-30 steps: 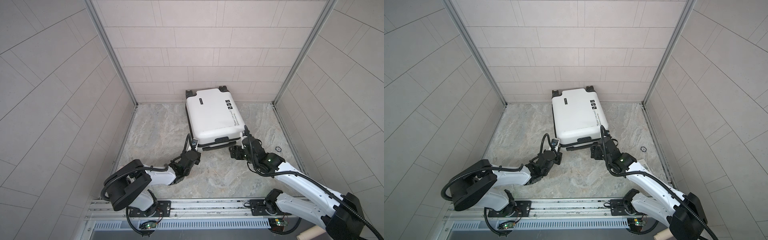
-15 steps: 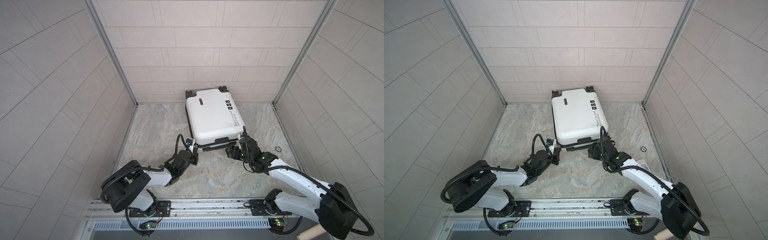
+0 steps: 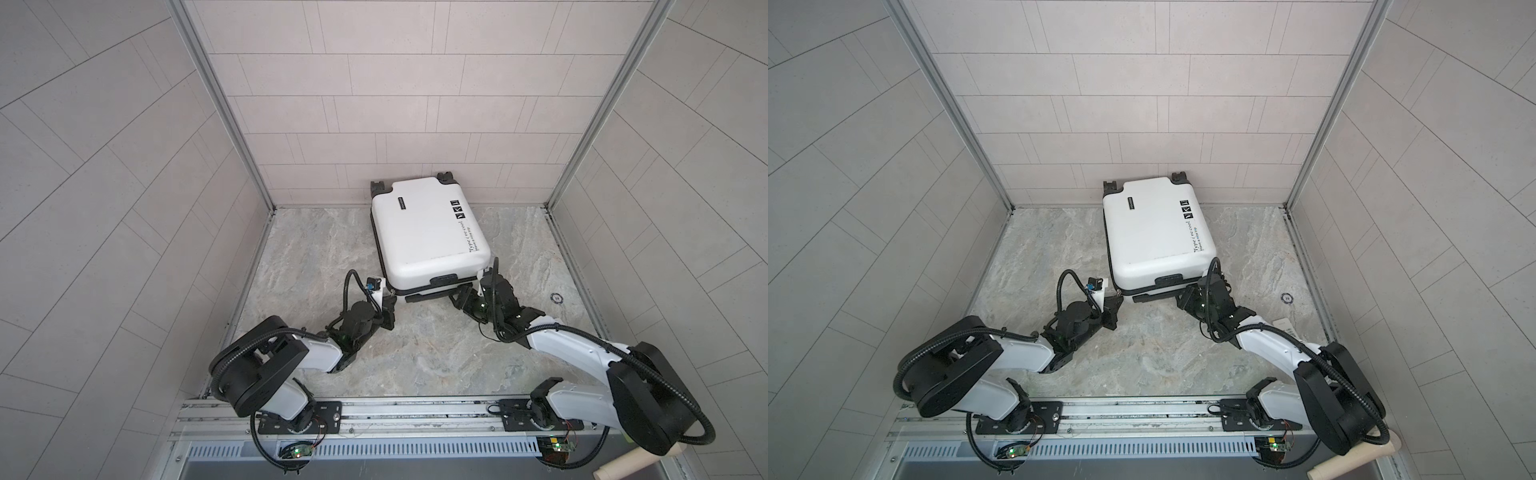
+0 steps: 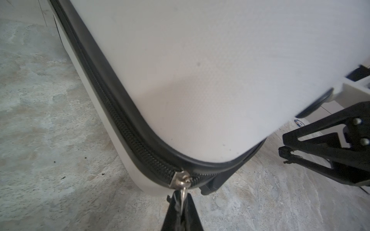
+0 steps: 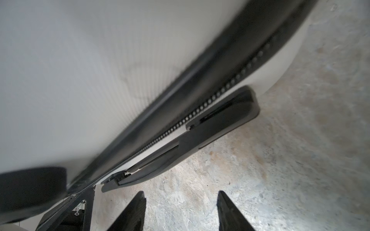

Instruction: Pack the luggage

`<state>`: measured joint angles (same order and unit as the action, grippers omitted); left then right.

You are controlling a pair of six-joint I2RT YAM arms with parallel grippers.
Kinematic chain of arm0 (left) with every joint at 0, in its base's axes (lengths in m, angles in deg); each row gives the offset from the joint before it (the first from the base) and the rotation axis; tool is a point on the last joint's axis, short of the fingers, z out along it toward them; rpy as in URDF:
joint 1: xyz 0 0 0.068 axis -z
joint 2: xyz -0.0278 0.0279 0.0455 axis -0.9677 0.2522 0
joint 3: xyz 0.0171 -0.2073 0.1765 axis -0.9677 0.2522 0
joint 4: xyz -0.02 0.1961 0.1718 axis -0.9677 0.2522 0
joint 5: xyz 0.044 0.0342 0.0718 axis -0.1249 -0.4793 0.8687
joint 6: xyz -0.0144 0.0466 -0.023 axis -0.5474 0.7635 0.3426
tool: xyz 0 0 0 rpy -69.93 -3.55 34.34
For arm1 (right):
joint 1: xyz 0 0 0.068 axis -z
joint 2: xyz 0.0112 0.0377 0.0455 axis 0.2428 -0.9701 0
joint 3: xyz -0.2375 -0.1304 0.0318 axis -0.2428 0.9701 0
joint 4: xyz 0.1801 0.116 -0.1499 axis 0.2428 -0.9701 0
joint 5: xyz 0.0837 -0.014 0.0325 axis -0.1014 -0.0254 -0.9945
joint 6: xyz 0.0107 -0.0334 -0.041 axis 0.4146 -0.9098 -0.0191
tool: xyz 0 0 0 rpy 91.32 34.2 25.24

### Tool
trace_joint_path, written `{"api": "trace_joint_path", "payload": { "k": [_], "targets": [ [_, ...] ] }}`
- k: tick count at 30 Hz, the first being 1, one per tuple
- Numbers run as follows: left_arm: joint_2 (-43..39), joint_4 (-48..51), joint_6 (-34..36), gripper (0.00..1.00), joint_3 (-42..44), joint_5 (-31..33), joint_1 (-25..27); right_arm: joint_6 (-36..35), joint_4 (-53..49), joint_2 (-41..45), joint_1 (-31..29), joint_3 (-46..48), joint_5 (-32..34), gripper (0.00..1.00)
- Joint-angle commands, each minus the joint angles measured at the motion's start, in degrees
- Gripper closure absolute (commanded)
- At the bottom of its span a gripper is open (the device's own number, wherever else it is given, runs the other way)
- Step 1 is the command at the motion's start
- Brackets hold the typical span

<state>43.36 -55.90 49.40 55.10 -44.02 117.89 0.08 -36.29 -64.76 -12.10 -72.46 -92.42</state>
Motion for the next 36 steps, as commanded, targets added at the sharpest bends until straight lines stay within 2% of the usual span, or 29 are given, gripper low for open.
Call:
{"api": "trace_joint_path", "payload": {
  "k": [1,10,19,21,26,28,29,33,36],
  "targets": [
    [0.44,-0.96,-0.83,1.0,0.63,-1.59,-0.13,3.21,7.11,-2.67,0.98,0.13,-0.27,0.43],
    [-0.13,0.36,-1.21,1.0,0.71,-1.71,-0.14,8.18,18.61,-7.54,1.11,1.68,-0.64,0.46],
    [0.9,0.72,-1.29,1.0,-0.48,-2.55,-0.14,11.42,26.58,-4.71,1.24,7.58,3.24,0.39],
    [1.16,0.79,-1.31,1.0,-0.49,-2.73,-0.14,11.29,28.73,-3.11,1.24,9.41,4.47,0.32],
    [0.91,0.9,-1.43,1.0,-0.49,-2.73,-0.14,8.86,23.6,4.27,1.58,10.74,7.81,0.15],
    [0.57,1.17,-1.38,1.0,-0.48,-2.58,-0.14,7.1,18.82,8.8,1.61,10.8,10.41,0.03],
    [0.47,1.22,-1.38,1.0,-0.5,-2.44,-0.14,5.67,17.6,10.46,1.55,10.73,11.02,0.0],
    [0.67,1.18,-1.48,1.0,-0.49,-2.22,-0.18,-3.3,7.4,16.2,1.24,9.5,13.62,0.0],
    [0.94,1.08,-1.48,1.0,-0.45,-2.27,-0.14,-5.0,2.75,20.06,2.69,11.95,15.07,0.0]
  ]
}}
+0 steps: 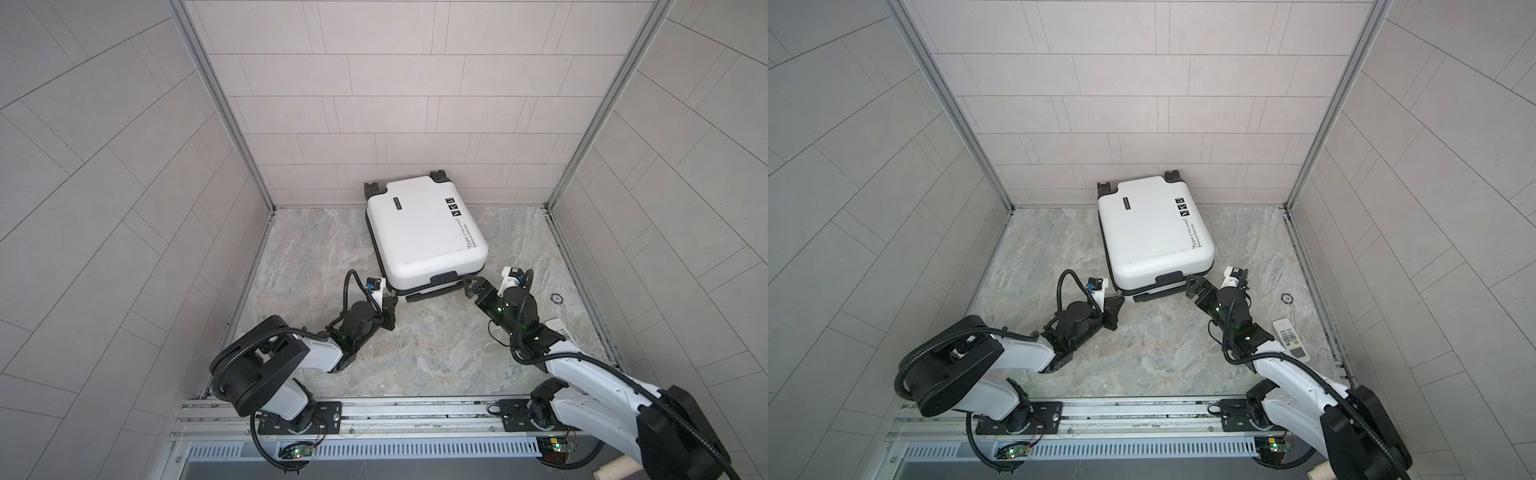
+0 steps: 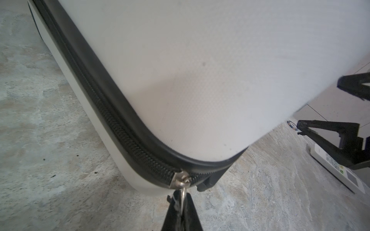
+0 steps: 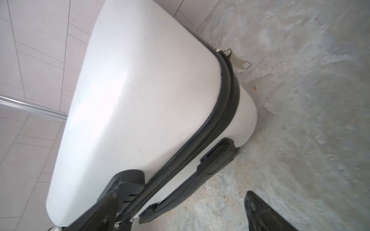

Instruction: Pack the luggage

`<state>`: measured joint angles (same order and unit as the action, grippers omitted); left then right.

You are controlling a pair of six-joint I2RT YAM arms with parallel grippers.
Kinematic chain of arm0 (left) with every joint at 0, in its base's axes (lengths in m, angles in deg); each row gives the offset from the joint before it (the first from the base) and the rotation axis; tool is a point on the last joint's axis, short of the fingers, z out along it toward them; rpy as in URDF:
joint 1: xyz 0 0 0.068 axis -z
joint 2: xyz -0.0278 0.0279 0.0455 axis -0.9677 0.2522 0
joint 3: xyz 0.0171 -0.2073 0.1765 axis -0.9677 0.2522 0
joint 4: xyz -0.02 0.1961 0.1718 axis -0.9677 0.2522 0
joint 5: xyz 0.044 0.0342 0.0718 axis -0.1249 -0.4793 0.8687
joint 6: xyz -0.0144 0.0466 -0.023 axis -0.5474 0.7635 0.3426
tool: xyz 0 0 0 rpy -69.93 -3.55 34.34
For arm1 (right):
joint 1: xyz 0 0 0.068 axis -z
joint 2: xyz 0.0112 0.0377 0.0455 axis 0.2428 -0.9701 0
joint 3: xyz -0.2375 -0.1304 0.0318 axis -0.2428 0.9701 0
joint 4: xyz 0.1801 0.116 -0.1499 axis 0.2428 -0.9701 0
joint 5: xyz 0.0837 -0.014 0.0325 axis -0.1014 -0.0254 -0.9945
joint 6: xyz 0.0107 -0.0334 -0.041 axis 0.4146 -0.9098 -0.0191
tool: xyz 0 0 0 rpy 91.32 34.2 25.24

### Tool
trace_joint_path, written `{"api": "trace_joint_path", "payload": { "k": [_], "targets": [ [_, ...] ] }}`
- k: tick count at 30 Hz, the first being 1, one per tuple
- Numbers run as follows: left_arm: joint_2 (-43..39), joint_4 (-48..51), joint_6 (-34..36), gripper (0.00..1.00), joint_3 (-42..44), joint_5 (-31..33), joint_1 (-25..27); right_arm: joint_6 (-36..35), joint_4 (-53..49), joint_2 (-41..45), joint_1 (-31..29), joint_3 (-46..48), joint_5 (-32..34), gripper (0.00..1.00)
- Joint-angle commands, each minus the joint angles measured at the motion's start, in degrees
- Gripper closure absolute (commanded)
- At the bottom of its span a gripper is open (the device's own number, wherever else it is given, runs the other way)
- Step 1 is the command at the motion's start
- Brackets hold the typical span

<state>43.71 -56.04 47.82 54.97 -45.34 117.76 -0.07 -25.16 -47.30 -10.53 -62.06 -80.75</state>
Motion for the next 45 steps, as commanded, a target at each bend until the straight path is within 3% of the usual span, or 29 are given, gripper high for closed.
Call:
{"api": "trace_joint_path", "payload": {
  "k": [1,4,8,15,26,32,45],
  "targets": [
    [0.62,1.15,0.06,1.0,-0.36,-1.11,-0.01,-4.79,-7.65,3.55,2.16,3.04,1.7,0.0],
    [0.76,1.18,-0.06,1.0,-0.36,-1.35,-0.03,-1.96,0.96,5.43,3.5,8.57,-2.39,0.0],
    [0.64,1.91,-0.14,1.0,-0.36,-1.68,-0.01,-0.49,6.96,1.41,3.48,8.88,-4.16,0.15],
    [0.18,2.7,0.11,1.0,-0.36,-2.51,-0.01,8.22,28.06,-14.15,3.4,8.57,-6.64,0.19],
    [1.19,1.36,-0.07,1.0,-0.35,-3.63,-0.01,20.38,62.22,-43.18,0.08,6.43,-7.38,0.35],
    [1.19,1.27,-0.16,1.0,-0.36,-3.78,0.04,20.38,62.33,-45.98,-3.0,4.99,-5.38,0.35],
    [1.19,1.36,-0.25,1.0,-1.83,-4.22,-0.01,21.93,62.34,-47.56,-3.59,2.81,-4.26,0.38]
  ]
}}
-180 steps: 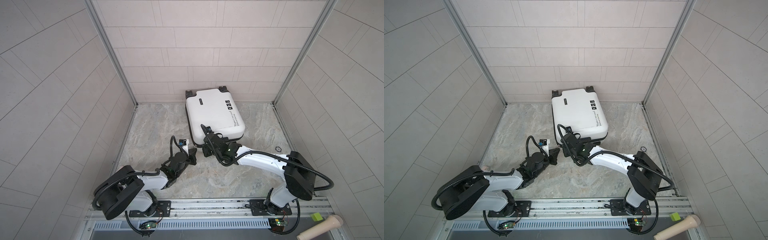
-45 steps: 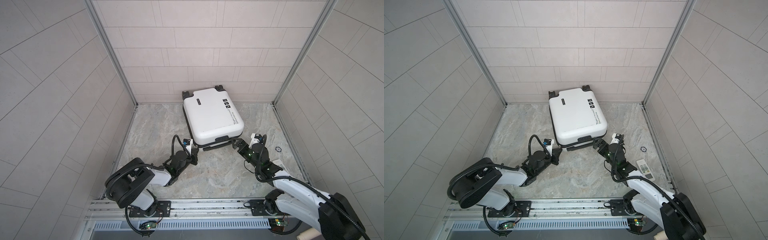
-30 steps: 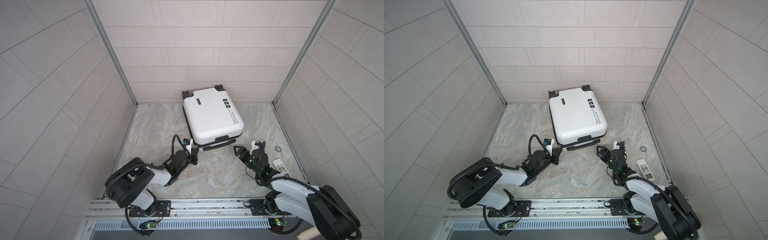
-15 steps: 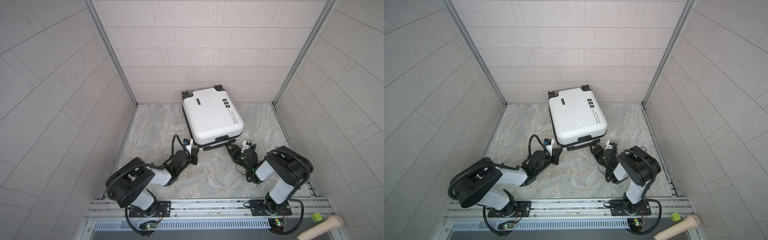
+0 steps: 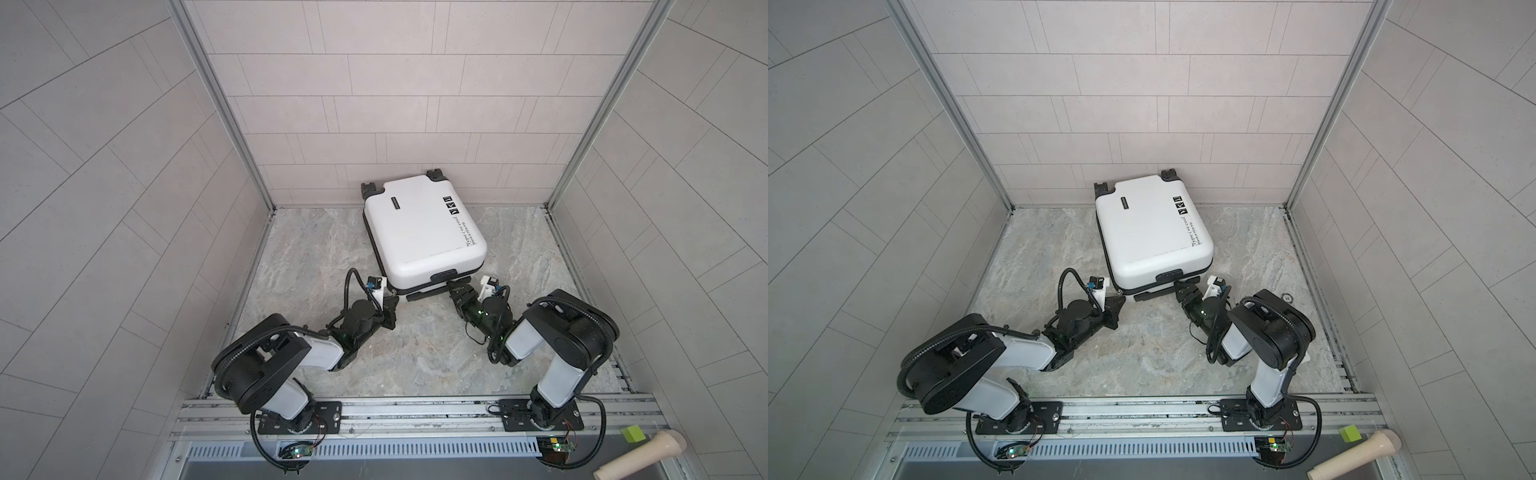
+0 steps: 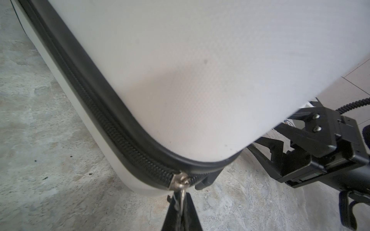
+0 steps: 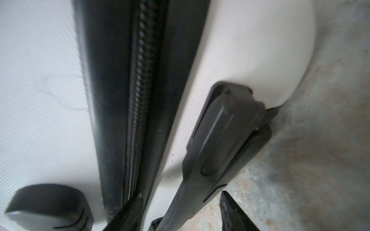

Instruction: Pack the luggage

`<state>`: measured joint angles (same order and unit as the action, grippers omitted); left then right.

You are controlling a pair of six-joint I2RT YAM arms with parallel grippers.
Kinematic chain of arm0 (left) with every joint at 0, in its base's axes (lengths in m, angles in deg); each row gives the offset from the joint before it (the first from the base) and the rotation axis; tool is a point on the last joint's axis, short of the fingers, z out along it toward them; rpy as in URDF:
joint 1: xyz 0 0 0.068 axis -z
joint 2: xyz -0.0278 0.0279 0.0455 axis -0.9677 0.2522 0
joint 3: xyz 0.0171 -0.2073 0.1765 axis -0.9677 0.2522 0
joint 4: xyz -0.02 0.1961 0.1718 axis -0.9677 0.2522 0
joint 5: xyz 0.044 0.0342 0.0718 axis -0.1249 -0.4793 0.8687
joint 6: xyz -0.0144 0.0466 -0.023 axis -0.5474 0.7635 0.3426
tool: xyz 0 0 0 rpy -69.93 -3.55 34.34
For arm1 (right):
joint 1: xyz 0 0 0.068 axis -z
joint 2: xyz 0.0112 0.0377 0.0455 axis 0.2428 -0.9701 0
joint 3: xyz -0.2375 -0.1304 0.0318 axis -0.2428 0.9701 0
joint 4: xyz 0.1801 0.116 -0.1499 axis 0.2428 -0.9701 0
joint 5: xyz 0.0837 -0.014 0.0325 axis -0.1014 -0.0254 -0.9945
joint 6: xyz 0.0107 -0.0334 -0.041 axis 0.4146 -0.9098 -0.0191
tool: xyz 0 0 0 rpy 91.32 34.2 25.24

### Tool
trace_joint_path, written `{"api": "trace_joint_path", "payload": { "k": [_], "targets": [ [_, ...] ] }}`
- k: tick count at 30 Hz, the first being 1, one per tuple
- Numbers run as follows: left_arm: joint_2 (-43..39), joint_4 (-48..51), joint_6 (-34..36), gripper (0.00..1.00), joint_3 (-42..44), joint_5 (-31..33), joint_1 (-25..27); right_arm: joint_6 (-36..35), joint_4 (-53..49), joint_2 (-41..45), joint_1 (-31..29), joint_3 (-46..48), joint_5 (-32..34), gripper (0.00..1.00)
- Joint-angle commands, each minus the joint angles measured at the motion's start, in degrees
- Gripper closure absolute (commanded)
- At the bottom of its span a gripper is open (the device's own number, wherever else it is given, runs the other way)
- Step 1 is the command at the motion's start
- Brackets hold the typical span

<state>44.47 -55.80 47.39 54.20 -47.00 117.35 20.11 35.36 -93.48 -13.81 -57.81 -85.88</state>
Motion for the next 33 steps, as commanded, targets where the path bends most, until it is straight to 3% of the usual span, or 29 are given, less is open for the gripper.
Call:
{"api": "trace_joint_path", "payload": {
  "k": [1,7,18,20,23,33],
  "targets": [
    [0.39,1.2,0.19,1.0,-1.04,-2.59,0.41,1.72,1.81,-1.74,-0.37,-1.8,1.02,0.39],
    [-0.32,1.7,0.28,1.0,-0.83,-2.59,0.41,1.23,1.81,-1.2,-0.36,-2.94,2.48,0.44],
    [-0.56,1.43,0.28,1.0,-1.0,-2.92,0.41,1.36,1.77,-3.71,-0.34,-4.5,3.06,0.67],
    [-0.71,1.47,0.28,1.0,-0.9,-3.02,0.41,1.26,1.82,-4.33,-0.33,-4.99,2.6,0.75],
    [-1.18,1.86,0.69,1.0,-0.87,-3.07,0.49,0.77,1.77,-5.41,-0.35,-6.35,0.84,1.0],
    [-9.58,11.81,6.07,1.0,-4.94,0.05,4.75,0.48,1.81,-4.58,-2.45,-8.26,2.45,1.0]
  ]
}}
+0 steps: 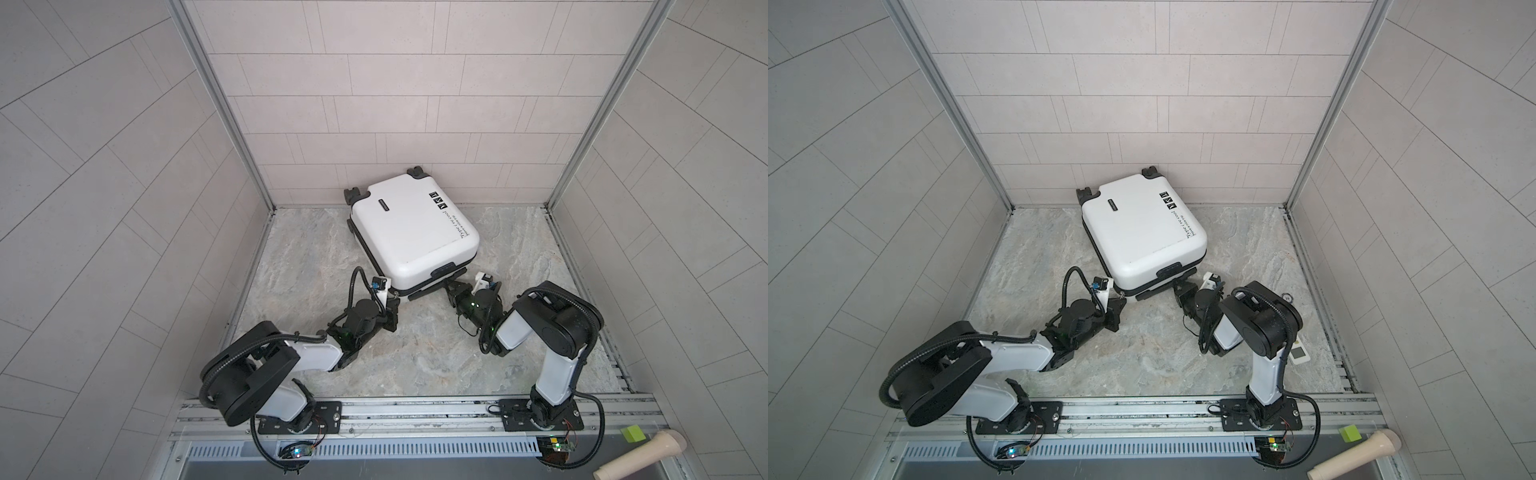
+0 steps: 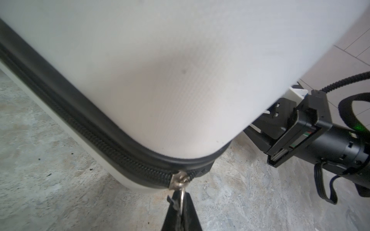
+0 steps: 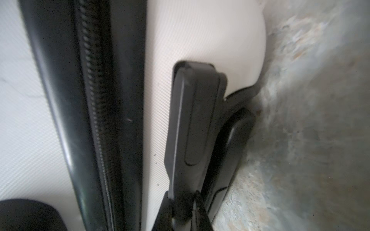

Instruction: Pack the luggage

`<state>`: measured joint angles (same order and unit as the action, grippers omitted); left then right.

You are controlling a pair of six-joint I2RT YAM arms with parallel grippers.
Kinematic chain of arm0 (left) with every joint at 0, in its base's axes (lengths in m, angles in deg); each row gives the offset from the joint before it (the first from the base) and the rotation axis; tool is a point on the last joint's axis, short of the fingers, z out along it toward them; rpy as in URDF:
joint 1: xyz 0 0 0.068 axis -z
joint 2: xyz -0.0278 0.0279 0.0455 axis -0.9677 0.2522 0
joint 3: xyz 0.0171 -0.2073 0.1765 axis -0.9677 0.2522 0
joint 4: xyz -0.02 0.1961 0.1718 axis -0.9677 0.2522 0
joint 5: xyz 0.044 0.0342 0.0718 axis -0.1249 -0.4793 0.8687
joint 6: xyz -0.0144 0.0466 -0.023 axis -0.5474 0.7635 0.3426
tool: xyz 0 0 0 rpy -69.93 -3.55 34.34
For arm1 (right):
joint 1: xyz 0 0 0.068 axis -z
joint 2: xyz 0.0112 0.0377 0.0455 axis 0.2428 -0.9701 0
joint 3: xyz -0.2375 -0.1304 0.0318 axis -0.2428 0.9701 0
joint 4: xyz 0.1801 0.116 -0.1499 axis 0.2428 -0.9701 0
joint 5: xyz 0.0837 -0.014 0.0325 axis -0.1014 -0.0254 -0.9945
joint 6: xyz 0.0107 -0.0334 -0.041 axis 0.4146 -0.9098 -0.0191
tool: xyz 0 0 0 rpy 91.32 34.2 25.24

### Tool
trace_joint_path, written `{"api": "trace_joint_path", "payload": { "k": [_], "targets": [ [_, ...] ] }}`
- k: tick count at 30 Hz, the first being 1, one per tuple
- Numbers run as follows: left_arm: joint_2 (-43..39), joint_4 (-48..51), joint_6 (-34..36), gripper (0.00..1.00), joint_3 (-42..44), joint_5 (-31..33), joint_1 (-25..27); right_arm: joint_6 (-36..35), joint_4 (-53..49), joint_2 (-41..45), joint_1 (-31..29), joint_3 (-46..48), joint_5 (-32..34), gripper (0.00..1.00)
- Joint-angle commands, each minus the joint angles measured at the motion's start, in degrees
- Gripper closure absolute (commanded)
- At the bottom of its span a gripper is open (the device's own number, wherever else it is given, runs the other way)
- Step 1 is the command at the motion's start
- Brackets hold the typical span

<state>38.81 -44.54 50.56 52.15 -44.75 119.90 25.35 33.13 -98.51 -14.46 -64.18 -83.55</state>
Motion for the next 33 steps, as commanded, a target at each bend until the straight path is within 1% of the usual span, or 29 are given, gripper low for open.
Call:
{"api": "trace_joint_path", "payload": {
  "k": [1,3,6,15,22,26,28,33],
  "targets": [
    [-4.67,1.22,2.99,1.0,-3.35,-1.93,2.52,-4.69,4.05,0.4,-2.38,-2.1,0.68,1.0],
    [-5.45,1.41,2.76,1.0,-4.23,-1.8,3.1,-4.89,4.04,0.31,-3.85,-2.73,2.02,1.0],
    [-4.54,0.64,2.34,1.0,-5.63,-1.52,4.54,-4.73,4.04,-0.41,-6.0,-3.86,3.63,1.0],
    [3.07,-6.25,1.74,1.0,-9.15,2.0,9.73,-4.3,4.02,-2.09,-11.25,-5.62,7.01,1.0],
    [5.17,-13.6,1.85,1.0,-9.41,12.78,11.62,-4.64,4.05,-1.52,-14.94,-5.57,9.17,1.0],
    [5.1,-17.46,4.32,1.0,-8.63,19.51,12.52,-4.47,4.05,-1.71,-17.45,-5.72,10.53,1.0],
    [5.03,-17.69,6.28,1.0,-9.02,20.93,13.01,-4.36,4.04,-2.09,-18.69,-6.07,10.86,1.0],
    [6.75,-13.65,10.27,1.0,-12.13,21.24,14.58,-3.82,4.05,-3.53,-20.63,-7.61,10.91,1.0]
  ]
}}
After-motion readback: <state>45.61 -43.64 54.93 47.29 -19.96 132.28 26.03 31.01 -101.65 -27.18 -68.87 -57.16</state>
